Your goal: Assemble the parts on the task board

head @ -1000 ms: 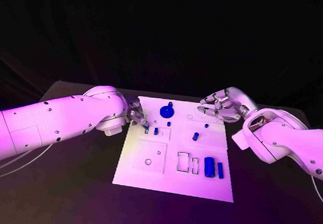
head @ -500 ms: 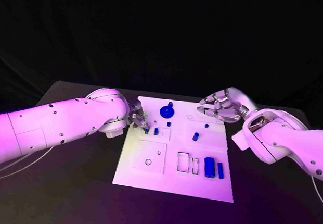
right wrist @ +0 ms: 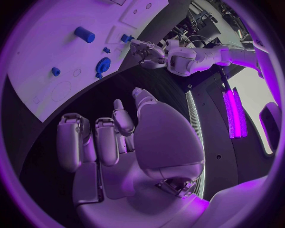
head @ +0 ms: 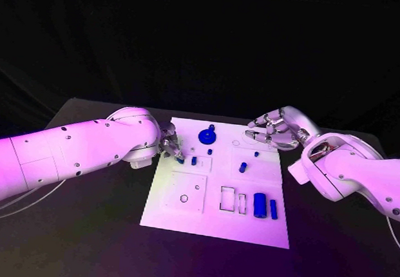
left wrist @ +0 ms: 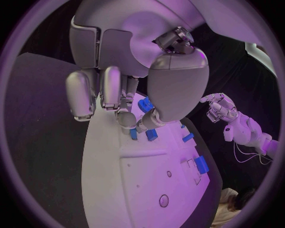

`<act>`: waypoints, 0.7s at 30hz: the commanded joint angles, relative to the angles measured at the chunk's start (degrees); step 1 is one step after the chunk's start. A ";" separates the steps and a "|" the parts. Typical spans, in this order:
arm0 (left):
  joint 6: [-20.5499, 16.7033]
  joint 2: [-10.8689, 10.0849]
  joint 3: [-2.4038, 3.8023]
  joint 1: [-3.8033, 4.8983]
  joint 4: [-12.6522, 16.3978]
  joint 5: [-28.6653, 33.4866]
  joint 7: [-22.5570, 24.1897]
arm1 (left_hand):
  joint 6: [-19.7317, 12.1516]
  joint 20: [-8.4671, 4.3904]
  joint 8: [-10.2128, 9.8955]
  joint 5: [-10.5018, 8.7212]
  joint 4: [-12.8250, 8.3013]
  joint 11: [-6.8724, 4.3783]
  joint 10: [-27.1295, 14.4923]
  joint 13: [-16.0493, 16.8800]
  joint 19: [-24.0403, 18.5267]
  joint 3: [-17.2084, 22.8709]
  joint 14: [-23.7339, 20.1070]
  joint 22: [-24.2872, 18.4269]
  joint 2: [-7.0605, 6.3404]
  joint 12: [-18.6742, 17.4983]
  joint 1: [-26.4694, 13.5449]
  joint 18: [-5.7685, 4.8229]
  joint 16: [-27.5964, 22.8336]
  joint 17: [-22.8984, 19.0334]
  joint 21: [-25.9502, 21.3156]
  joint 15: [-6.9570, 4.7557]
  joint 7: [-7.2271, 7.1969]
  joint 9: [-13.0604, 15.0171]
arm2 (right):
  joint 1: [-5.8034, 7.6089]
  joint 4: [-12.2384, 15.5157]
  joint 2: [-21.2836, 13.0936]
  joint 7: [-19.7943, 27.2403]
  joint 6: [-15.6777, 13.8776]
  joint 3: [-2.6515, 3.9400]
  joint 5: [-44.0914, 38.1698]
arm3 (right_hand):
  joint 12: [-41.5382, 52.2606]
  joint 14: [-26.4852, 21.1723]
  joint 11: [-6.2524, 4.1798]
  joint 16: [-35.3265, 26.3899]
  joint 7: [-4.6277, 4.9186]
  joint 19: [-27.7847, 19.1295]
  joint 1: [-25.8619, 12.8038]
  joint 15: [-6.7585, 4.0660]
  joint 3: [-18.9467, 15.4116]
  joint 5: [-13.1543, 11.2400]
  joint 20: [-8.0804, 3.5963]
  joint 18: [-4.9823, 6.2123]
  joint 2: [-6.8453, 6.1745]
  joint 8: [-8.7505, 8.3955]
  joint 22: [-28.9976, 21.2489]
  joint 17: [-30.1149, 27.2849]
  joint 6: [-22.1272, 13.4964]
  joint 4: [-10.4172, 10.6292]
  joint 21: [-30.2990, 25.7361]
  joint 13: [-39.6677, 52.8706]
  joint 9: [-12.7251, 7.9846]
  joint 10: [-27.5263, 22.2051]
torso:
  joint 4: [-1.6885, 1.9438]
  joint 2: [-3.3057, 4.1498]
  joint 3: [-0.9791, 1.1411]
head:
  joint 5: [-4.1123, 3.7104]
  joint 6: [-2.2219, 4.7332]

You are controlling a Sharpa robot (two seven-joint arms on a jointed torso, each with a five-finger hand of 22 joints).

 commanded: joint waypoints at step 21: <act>3.71 0.40 -0.08 -0.22 0.05 0.72 -0.98 | 2.51 -0.24 1.23 0.19 -4.76 -0.22 1.01 0.66 0.54 5.56 3.69 0.40 0.29 0.68 -1.29 -0.47 -0.19 6.50 0.51 -0.42 -2.03 1.08 | -0.03 0.03 0.04 0.33 0.54 0.00 -0.63 | -0.18 3.12 -0.30 -0.14 -0.09 -0.20 -0.07 -0.28 -0.05 0.26 0.01 1.19 0.43 0.28 8.09 3.22 0.17 0.25 -0.20 0.00 0.08 -0.17 | 0.02 -0.02 0.05 | 0.03 -0.24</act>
